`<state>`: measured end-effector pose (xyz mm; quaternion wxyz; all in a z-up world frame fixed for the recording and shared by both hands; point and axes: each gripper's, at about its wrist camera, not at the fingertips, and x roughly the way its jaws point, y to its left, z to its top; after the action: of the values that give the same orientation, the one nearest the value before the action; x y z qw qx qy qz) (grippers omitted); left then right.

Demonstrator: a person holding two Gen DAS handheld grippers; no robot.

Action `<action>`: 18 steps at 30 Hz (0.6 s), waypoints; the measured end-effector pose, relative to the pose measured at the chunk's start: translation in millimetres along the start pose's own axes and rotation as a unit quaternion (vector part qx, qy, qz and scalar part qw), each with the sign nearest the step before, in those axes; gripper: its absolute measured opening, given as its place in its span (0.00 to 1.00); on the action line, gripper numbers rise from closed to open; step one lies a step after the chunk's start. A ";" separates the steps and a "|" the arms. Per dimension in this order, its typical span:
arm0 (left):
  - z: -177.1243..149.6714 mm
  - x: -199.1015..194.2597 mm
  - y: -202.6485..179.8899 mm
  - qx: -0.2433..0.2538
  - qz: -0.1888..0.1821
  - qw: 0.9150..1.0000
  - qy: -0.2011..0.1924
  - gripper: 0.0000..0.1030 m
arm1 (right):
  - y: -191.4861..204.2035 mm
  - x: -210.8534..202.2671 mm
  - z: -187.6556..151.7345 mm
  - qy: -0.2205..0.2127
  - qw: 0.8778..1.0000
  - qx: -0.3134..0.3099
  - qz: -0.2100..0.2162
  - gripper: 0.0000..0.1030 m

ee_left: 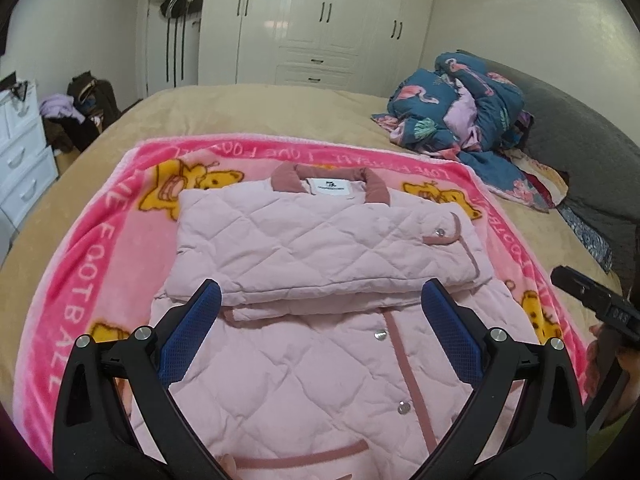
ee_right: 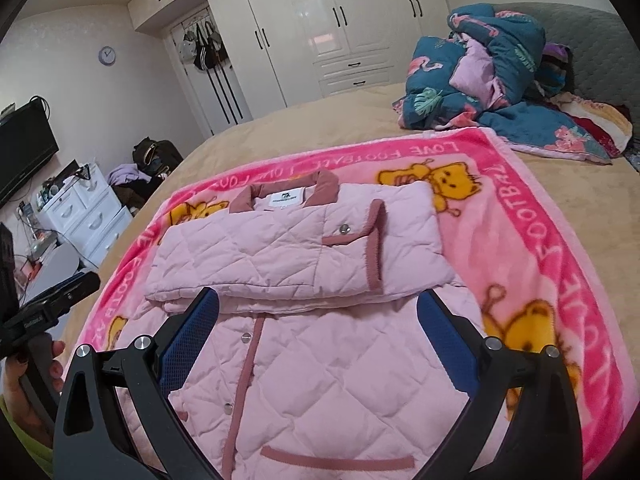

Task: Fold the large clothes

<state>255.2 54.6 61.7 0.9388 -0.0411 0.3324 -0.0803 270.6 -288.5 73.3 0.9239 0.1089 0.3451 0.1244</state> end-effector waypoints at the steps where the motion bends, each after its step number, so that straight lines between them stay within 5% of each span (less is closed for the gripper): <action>1: -0.9 -3.7 -2.4 0.003 0.003 1.000 -0.003 0.91 | -1.2 -2.6 -0.6 -0.001 1.000 0.001 0.000 0.96; 18: -28.5 -64.0 -19.5 0.001 0.008 1.000 -0.023 0.91 | -0.2 -37.8 -17.7 -0.006 1.000 -0.001 0.026 0.96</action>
<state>185.8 46.2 81.7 0.9468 -0.0391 0.3111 -0.0726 231.3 -298.2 83.3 0.9225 0.1176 0.3362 0.1485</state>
